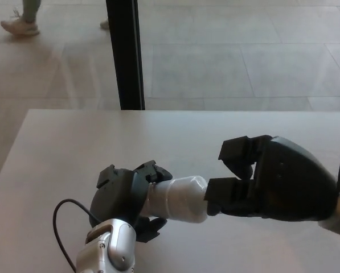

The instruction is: The robot uses its left hand to to lift the bottle kept on the middle of the desk and tilts it towards its right hand. It then uses its right hand to rotate its cap to open it and places the bottle and cap back on the desk

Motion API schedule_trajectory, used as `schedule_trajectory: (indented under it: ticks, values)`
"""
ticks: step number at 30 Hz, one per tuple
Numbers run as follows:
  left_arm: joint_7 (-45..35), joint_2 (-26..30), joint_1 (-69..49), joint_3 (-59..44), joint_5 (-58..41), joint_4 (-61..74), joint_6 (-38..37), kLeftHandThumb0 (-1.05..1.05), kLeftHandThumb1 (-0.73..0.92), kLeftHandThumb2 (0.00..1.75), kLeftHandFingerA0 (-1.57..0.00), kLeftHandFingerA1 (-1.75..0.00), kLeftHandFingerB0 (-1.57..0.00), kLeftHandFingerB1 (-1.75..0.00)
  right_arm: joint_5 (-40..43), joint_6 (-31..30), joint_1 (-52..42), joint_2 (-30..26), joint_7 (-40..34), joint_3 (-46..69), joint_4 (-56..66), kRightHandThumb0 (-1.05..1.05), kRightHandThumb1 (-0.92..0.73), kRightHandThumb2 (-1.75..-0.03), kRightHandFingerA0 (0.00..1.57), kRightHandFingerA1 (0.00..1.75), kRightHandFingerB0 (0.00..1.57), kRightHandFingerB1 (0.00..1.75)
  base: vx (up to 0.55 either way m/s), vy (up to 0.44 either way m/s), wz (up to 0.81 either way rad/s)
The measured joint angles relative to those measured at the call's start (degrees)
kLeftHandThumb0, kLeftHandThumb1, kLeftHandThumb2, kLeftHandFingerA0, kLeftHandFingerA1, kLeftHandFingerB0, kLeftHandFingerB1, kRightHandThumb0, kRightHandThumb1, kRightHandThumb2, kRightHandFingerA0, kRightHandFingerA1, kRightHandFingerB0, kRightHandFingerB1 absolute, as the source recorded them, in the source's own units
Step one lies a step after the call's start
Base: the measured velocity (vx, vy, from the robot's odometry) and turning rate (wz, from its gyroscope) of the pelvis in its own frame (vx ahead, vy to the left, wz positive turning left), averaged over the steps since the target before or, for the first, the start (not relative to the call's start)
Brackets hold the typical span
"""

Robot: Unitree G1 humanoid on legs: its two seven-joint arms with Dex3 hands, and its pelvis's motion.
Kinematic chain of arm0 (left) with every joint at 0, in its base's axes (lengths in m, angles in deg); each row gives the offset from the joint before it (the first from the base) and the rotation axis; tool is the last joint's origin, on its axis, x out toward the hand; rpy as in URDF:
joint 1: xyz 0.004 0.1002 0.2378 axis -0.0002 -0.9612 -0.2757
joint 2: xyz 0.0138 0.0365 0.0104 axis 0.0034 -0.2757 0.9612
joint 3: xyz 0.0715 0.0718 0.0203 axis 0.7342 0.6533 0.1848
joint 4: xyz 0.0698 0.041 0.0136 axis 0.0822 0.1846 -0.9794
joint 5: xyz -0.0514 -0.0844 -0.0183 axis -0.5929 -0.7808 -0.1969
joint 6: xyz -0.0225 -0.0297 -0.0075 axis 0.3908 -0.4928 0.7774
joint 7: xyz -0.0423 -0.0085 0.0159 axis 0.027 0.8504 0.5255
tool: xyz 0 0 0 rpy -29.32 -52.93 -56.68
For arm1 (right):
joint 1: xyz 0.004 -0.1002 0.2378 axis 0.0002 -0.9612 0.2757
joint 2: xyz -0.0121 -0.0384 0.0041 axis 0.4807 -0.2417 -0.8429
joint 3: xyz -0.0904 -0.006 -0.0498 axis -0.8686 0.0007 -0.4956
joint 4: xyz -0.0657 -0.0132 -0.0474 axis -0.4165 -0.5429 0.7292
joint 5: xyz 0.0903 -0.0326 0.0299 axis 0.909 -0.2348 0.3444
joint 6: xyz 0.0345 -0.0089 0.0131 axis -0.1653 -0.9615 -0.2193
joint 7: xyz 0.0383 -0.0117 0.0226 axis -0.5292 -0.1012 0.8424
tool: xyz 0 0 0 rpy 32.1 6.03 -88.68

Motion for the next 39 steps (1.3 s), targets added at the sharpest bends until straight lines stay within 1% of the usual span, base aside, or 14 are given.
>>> schedule_trajectory:
  ticks: [6,7,10,14,15,18,20,22,25,31,32,36,37,39]
  values:
    - [0.09,-0.3,-0.11,-0.31,-0.02,-0.08,-0.06,0.03,0.73,0.8,-0.76,-1.65,-0.75,-1.1,1.35,-0.05,-2.72,-0.76,0.19,2.82,0.29,-0.31,-0.59,-0.69,0.9,1.71,0.83,0.93,0.0,0.0,0.0]
    - [0.09,-0.39,-0.12,-0.4,-0.02,-0.08,-0.06,0.03,0.73,0.8,-0.78,-1.22,-0.68,-0.76,1.98,-0.27,-3.42,-0.76,0.79,3.35,0.47,-0.3,-0.63,-0.69,0.92,1.71,0.71,0.81,0.0,0.0,0.0]
    - [0.07,-0.6,-0.12,-0.4,-0.02,-0.06,-0.02,0.02,0.74,0.74,-0.75,-1.08,-0.61,-0.67,4.05,-1.41,-5.45,-0.67,2.79,4.83,1.38,-0.51,-0.69,-0.68,0.87,1.65,0.59,0.6,0.0,0.0,0.0]
    - [0.04,-0.9,-0.11,-0.4,-0.03,-0.06,-0.01,0.03,0.72,0.79,-0.74,-1.6,-0.74,-0.97,6.59,-3.78,-8.56,-0.02,5.63,6.79,3.95,-0.64,-0.65,-0.65,0.92,1.54,0.46,0.46,0.0,0.0,0.0]
    - [0.04,-0.99,-0.11,-0.4,-0.03,-0.06,-0.01,0.03,0.72,0.79,-0.73,-1.6,-0.77,-1.01,7.15,-4.59,-9.52,0.29,6.47,7.26,4.86,-0.62,-0.52,-0.96,1.14,1.36,0.42,0.59,0.0,0.0,0.0]
    - [0.04,-1.18,-0.11,-0.39,-0.03,-0.06,-0.01,0.01,0.75,0.73,-0.81,-1.46,-0.75,-0.94,8.25,-6.76,-12.16,1.55,8.44,8.02,6.95,-0.61,-0.6,-0.63,0.88,1.59,0.41,0.43,0.0,0.0,0.0]
    - [0.04,-1.3,-0.11,-0.38,-0.04,-0.06,-0.01,0.0,0.77,0.71,-0.8,-1.54,-0.75,-1.04,8.76,-8.08,-13.94,2.77,9.57,8.31,8.0,-0.72,-0.53,-0.91,1.07,1.41,0.36,0.54,0.0,0.0,0.0]
    - [0.04,-1.36,-0.11,-0.37,-0.04,-0.06,-0.01,0.02,0.73,0.78,-0.72,-1.53,-0.74,-1.01,9.27,-9.58,-15.81,4.16,10.81,8.59,9.13,-0.66,-0.6,-0.64,0.85,1.56,0.36,0.42,0.0,0.0,0.0]
    - [0.04,-1.43,-0.11,-0.37,-0.05,-0.06,-0.01,0.02,0.74,0.78,-0.72,-1.62,-0.73,-1.04,9.92,-11.62,-18.26,6.13,12.45,9.01,10.38,-0.78,-0.54,-0.91,0.96,1.38,0.28,0.5,0.0,0.0,0.0]
    - [0.04,-1.43,-0.12,-0.37,-0.1,-0.06,-0.01,0.02,0.7,0.77,-0.72,-1.03,-0.61,-0.69,10.4,-15.69,-22.31,9.88,15.38,9.79,12.06,-0.78,-0.52,-0.87,0.97,1.39,0.27,0.49,0.0,0.0,0.0]
    - [0.04,-1.42,-0.12,-0.37,-0.1,-0.06,-0.01,0.02,0.71,0.78,-0.74,-1.42,-0.69,-0.82,10.42,-16.17,-22.72,10.27,15.69,9.86,12.14,-0.76,-0.52,-0.89,0.97,1.35,0.26,0.49,0.0,0.0,0.0]
    - [0.04,-1.42,-0.15,-0.37,-0.12,-0.06,-0.01,0.02,0.7,0.77,-0.78,-1.4,-0.72,-0.8,10.56,-19.28,-25.01,12.77,17.72,10.54,12.53,-0.74,-0.51,-0.89,0.96,1.3,0.24,0.48,0.0,0.0,0.0]
    - [0.04,-1.42,-0.15,-0.37,-0.12,-0.06,-0.01,0.03,0.71,0.76,-0.8,-1.26,-0.68,-0.74,10.61,-19.99,-25.39,13.41,18.15,10.82,12.58,-0.65,-0.62,-0.63,0.91,1.49,0.32,0.4,0.0,0.0,0.0]
    - [0.04,-1.41,-0.17,-0.37,-0.12,-0.06,-0.01,0.03,0.72,0.78,-0.73,-1.52,-0.73,-0.92,10.7,-21.19,-26.04,14.29,18.82,11.41,12.61,-0.67,-0.61,-0.63,0.93,1.47,0.33,0.4,0.0,0.0,0.0]
